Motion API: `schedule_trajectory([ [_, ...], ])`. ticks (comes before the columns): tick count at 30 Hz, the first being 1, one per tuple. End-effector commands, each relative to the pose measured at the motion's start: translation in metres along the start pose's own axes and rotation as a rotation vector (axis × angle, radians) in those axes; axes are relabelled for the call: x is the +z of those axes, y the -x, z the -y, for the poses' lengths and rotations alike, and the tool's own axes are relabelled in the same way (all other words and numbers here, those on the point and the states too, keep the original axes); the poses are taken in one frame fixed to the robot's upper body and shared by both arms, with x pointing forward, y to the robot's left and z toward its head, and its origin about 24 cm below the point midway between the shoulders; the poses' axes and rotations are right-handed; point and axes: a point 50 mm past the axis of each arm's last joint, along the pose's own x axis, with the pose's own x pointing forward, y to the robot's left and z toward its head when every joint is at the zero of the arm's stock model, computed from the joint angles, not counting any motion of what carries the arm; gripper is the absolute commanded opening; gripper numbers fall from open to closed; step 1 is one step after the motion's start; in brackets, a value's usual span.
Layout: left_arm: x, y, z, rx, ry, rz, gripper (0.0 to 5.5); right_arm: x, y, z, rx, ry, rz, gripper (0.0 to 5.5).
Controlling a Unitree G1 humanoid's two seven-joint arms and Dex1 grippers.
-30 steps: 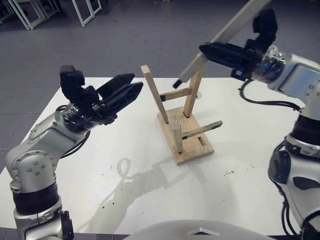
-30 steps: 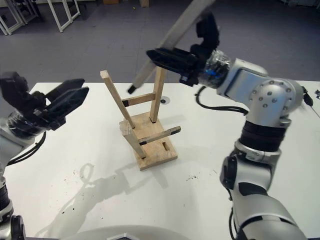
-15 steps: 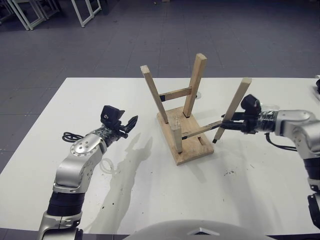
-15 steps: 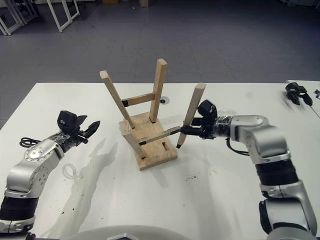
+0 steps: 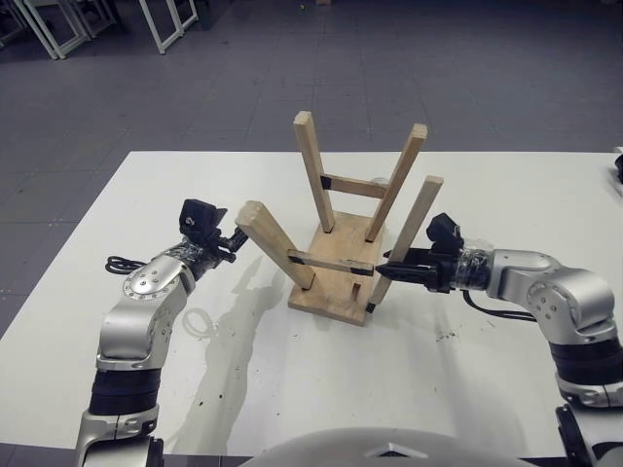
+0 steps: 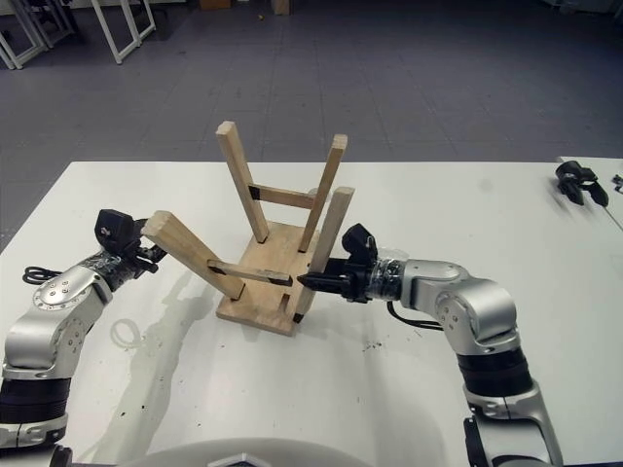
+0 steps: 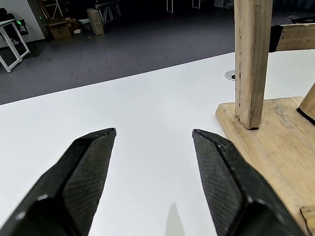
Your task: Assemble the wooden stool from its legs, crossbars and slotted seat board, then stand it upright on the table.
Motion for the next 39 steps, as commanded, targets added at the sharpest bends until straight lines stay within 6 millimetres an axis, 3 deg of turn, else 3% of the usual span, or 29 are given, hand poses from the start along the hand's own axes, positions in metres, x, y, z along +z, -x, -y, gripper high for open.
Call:
schedule_trajectory([
  [1,0.002,0.000,-0.002,0.000,-0.016,0.003,2.87,0.018,0.005,-0.007,0.026,0.068,0.016,2.04],
  [7,0.001,-0.002,0.000,-0.008,-0.013,0.001,2.87,0.022,0.000,-0.011,0.076,0.109,0.026,2.04],
  [11,0.002,-0.004,0.001,-0.015,-0.011,0.004,2.87,0.015,-0.013,-0.002,0.070,0.102,0.043,2.04],
  [17,0.001,-0.004,0.001,-0.021,-0.013,0.002,2.87,-0.005,-0.022,0.010,0.028,0.085,0.026,2.04],
  [21,0.002,-0.003,0.002,-0.019,-0.010,0.006,2.87,-0.021,-0.021,0.019,-0.031,0.163,-0.024,2.04],
  [30,-0.004,0.008,0.003,-0.013,-0.002,-0.004,2.87,-0.058,-0.010,0.014,-0.050,0.278,-0.036,2.03],
  [39,0.005,0.007,0.006,-0.047,-0.016,0.030,2.87,-0.092,-0.013,0.018,-0.072,0.361,-0.091,2.03],
])
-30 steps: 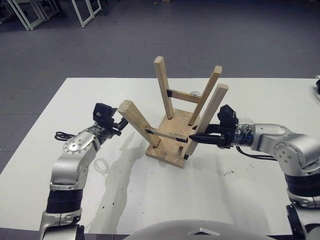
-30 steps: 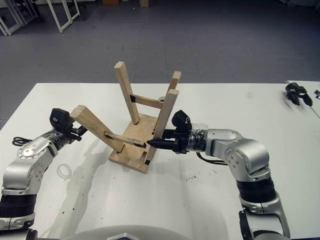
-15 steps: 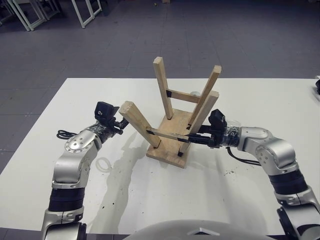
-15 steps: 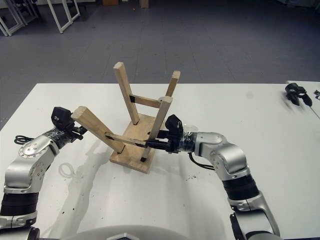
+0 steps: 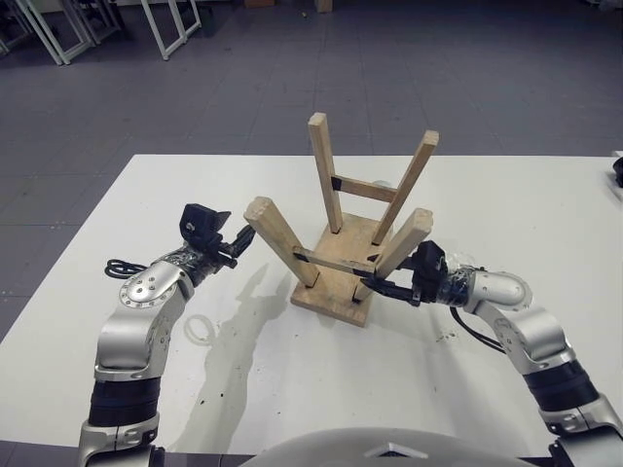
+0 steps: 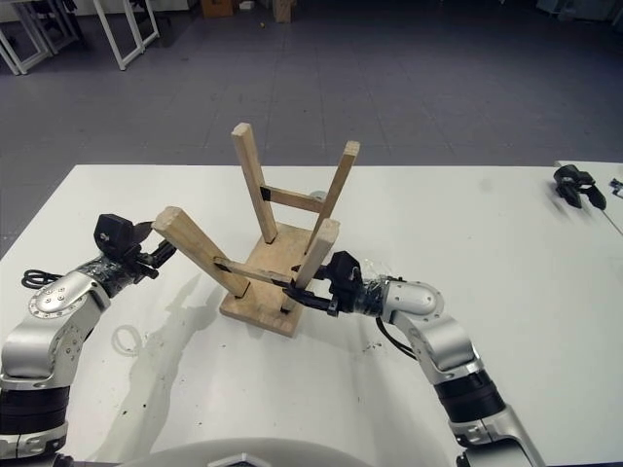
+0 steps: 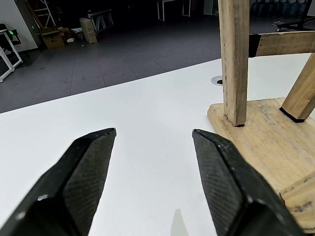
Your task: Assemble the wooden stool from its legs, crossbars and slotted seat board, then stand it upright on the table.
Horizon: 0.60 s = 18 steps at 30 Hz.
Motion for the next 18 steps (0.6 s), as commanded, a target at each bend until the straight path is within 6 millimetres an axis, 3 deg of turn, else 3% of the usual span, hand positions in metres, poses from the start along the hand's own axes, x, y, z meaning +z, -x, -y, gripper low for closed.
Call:
schedule_trajectory([
  [1,0.004,-0.002,0.000,-0.007,-0.005,0.007,2.87,-0.055,0.016,-0.008,-0.047,-0.003,-0.267,2.03],
  [4,0.004,-0.001,0.002,-0.006,-0.005,0.011,2.87,-0.058,0.015,-0.003,-0.086,0.111,-0.278,2.03],
  [6,0.020,0.001,0.000,0.002,-0.011,0.112,2.87,-0.056,0.013,-0.001,-0.102,0.116,-0.260,2.04],
  [9,0.072,0.021,-0.025,0.063,-0.113,0.342,2.87,-0.051,0.013,-0.001,-0.088,0.079,-0.246,2.04],
  [12,0.142,0.036,-0.040,-0.027,-0.189,0.544,2.87,-0.043,0.014,0.000,-0.084,0.057,-0.247,2.04],
  [15,0.207,0.042,-0.015,-0.335,-0.227,0.679,3.35,-0.037,0.010,0.003,-0.064,0.046,-0.254,2.04],
  [17,0.218,0.043,0.018,-0.611,-0.332,0.599,3.49,-0.034,0.007,0.003,-0.050,0.026,-0.252,2.04],
  [18,0.214,0.040,0.033,-0.725,-0.410,0.507,3.50,-0.032,0.006,0.003,-0.048,0.023,-0.251,2.04],
])
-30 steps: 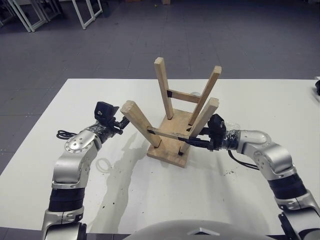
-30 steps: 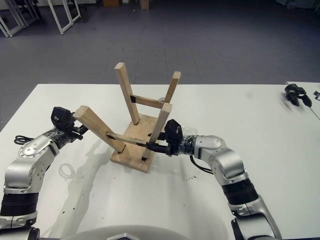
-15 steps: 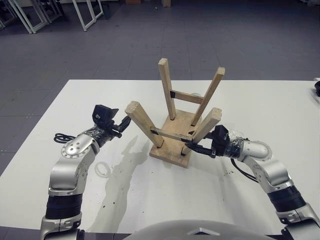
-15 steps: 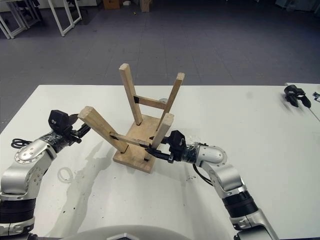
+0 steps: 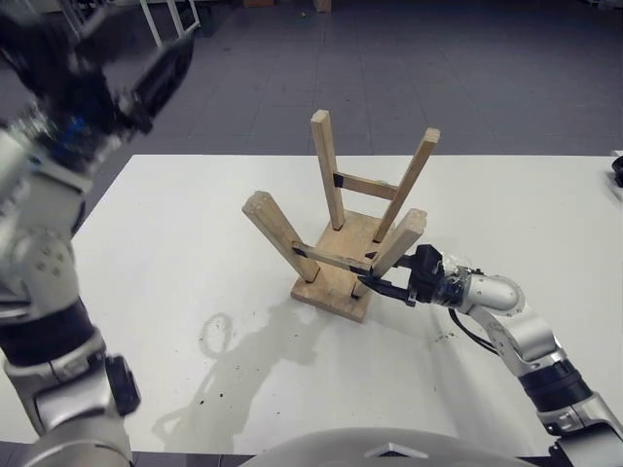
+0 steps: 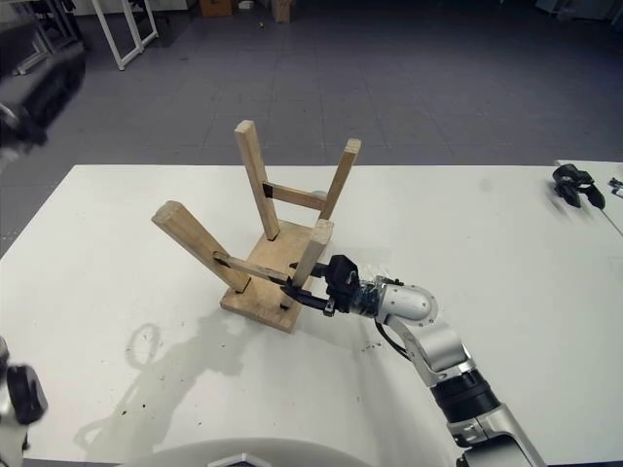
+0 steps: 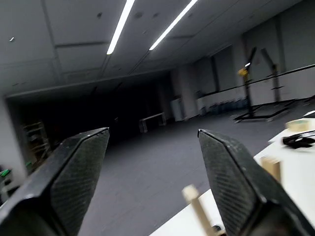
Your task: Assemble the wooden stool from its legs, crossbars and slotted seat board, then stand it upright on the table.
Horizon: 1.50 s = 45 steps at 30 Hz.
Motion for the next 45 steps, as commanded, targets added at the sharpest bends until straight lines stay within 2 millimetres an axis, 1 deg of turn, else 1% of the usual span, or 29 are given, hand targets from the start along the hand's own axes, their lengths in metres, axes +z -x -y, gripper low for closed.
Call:
schedule_trajectory([
  [1,0.003,-0.026,0.053,-0.534,-0.050,-0.204,3.50,-0.032,0.012,-0.001,-0.019,-0.045,-0.272,2.04],
  [3,-0.020,-0.035,0.074,-0.728,-0.049,-0.325,3.50,-0.030,0.010,0.001,-0.024,-0.042,-0.274,2.04],
  [4,-0.035,-0.038,0.083,-0.803,-0.046,-0.389,3.50,-0.030,0.009,0.001,-0.025,-0.040,-0.275,2.04],
  [7,-0.074,-0.036,0.097,-0.955,-0.083,-0.561,3.50,-0.028,0.007,0.002,-0.021,-0.031,-0.277,2.04],
  [9,-0.093,-0.034,0.106,-1.024,-0.079,-0.624,3.50,-0.027,0.006,0.002,-0.017,-0.023,-0.277,2.04],
  [12,-0.117,-0.035,0.113,-1.067,-0.088,-0.680,3.50,-0.026,0.004,0.000,-0.014,-0.016,-0.278,2.04],
  [15,-0.131,-0.039,0.119,-1.075,-0.091,-0.694,3.50,-0.026,0.003,-0.002,-0.010,-0.012,-0.280,2.04],
  [16,-0.133,-0.040,0.120,-1.077,-0.087,-0.693,3.50,-0.027,0.003,-0.002,-0.009,-0.012,-0.281,2.04],
  [19,-0.140,-0.043,0.124,-1.075,-0.073,-0.693,3.08,-0.028,0.004,-0.004,-0.005,-0.010,-0.291,2.04],
  [20,-0.141,-0.044,0.125,-1.077,-0.069,-0.693,2.85,-0.028,0.004,-0.005,-0.003,-0.009,-0.295,2.04],
  [23,-0.143,-0.045,0.127,-1.082,-0.072,-0.710,2.45,-0.030,0.005,-0.007,0.000,-0.008,-0.304,2.04],
  [25,-0.142,-0.048,0.128,-1.072,-0.075,-0.715,2.21,-0.030,0.005,-0.008,0.000,-0.009,-0.308,2.04],
  [28,-0.140,-0.050,0.130,-1.056,-0.080,-0.711,1.72,-0.032,0.005,-0.010,-0.001,-0.009,-0.314,2.04],
  [33,-0.141,-0.051,0.128,-1.041,-0.080,-0.726,1.08,-0.035,0.007,-0.012,0.010,0.005,-0.337,2.04],
  [36,-0.143,-0.049,0.127,-1.051,-0.058,-0.725,1.07,-0.037,0.007,-0.013,0.015,0.005,-0.345,2.04],
  [45,-0.139,-0.045,0.119,-1.122,-0.022,-0.714,1.07,-0.046,0.013,-0.010,0.012,-0.009,-0.374,2.04],
])
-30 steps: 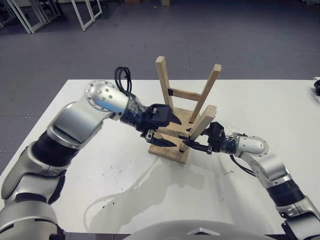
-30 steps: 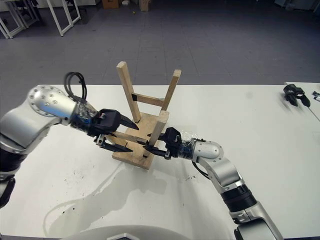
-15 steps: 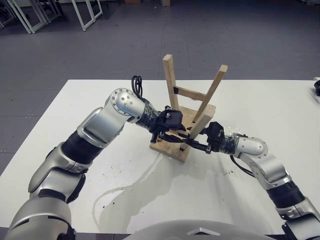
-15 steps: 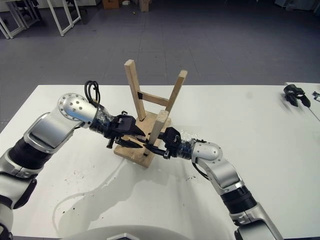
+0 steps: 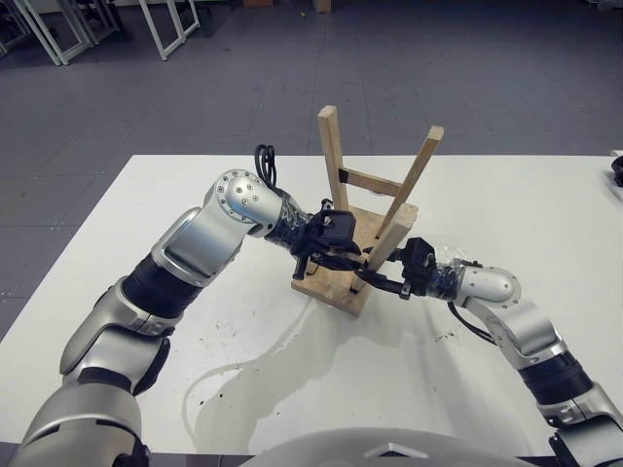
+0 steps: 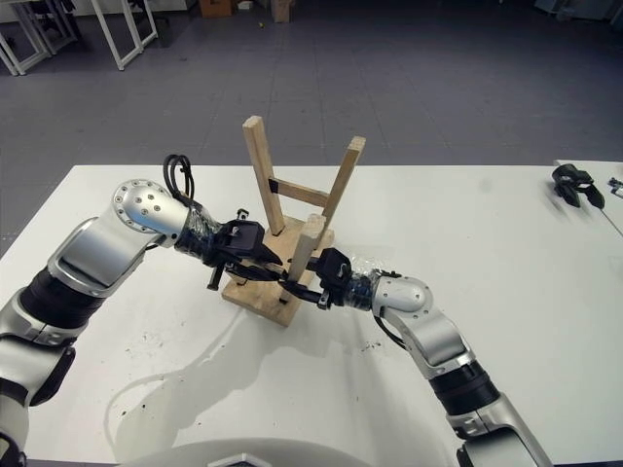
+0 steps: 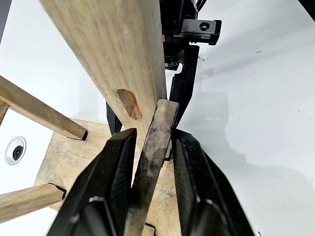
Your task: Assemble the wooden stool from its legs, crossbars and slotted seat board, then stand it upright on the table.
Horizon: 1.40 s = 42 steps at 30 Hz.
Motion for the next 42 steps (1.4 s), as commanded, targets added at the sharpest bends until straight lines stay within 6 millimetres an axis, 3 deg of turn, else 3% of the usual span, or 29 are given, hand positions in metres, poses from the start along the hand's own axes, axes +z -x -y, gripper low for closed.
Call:
schedule_trajectory([
  [1,-0.001,0.006,0.003,-0.110,0.015,0.014,1.07,-0.051,0.017,-0.013,0.046,-0.036,-0.310,2.04],
  [9,0.004,0.005,0.003,-0.242,-0.100,-0.095,1.07,-0.053,0.017,-0.017,0.054,-0.031,-0.318,2.04],
  [15,0.010,-0.006,0.004,-0.307,-0.254,-0.187,0.47,-0.055,0.013,-0.021,0.060,-0.023,-0.319,2.05],
  [28,0.000,0.009,-0.004,-0.240,-0.104,-0.105,0.44,-0.062,0.021,-0.023,0.076,-0.004,-0.352,2.05],
  [33,-0.004,0.011,0.001,-0.267,-0.100,-0.092,0.44,-0.072,0.029,-0.023,0.070,-0.110,-0.339,2.05],
  [36,-0.006,0.009,0.003,-0.275,-0.101,-0.094,0.43,-0.076,0.033,-0.020,0.076,-0.082,-0.359,2.05],
  [42,-0.011,0.002,0.003,-0.269,-0.104,-0.127,0.43,-0.067,0.023,-0.019,0.089,0.029,-0.394,2.05],
])
